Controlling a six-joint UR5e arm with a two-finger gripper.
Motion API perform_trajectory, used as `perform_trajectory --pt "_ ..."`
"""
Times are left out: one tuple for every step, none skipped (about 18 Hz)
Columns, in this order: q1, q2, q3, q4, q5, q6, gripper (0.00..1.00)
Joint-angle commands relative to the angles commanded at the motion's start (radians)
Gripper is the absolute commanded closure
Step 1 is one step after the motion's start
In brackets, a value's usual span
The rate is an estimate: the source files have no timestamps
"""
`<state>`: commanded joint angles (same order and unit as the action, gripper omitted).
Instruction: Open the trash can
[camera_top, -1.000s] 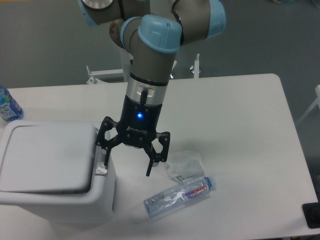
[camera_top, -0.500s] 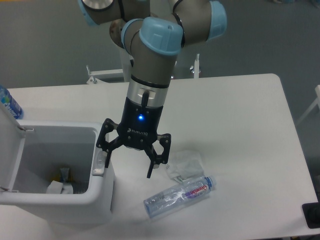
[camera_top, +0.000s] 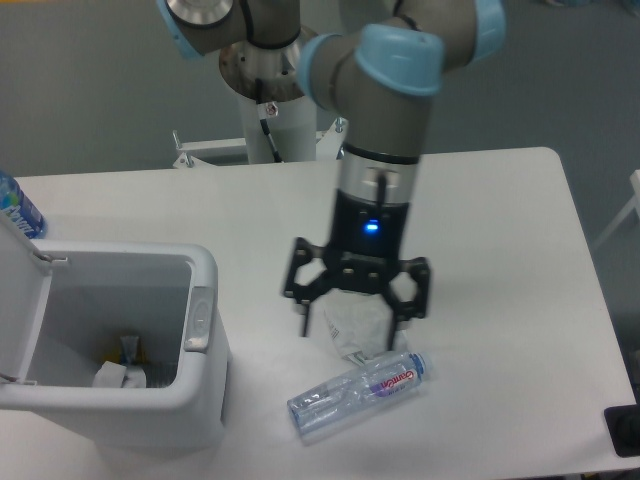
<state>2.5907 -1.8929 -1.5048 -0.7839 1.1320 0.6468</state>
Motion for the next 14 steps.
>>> perform_trajectory --pt "0.02 -0.009 -0.003 -0.002 0.014 0.049 0.0" --pt "0.035 -0.017 -0.009 -0.002 0.026 0.092 0.0" --pt "0.046 -0.025 -0.015 -0.002 0.044 0.129 0.0" --pt "0.054 -0.031 -0.021 -0.002 0.067 0.163 0.0" --pt "0.058 -0.04 -0.023 -0.002 0.101 0.19 0.0" --pt "0.071 -0.049 -0.026 -0.003 0.133 0.218 0.0" --pt "0.084 -0.06 -0.026 -0.005 0.156 0.243 0.0" --pt "0.094 -0.074 -0.026 -0.005 0.167 0.263 0.0" --pt "0.103 -0.084 -0.025 -0.006 0.176 0.29 0.0" --pt "0.111 -0.094 -0.026 -0.009 0.192 0.319 0.0" --pt "0.114 -0.097 -0.028 -0.011 0.212 0.347 0.0" --pt "0.114 -0.103 -0.028 -0.014 0.232 0.372 0.0" --pt "0.114 -0.112 -0.026 -0.027 0.242 0.395 0.0" --pt "0.114 -0.117 -0.023 -0.047 0.256 0.421 0.0"
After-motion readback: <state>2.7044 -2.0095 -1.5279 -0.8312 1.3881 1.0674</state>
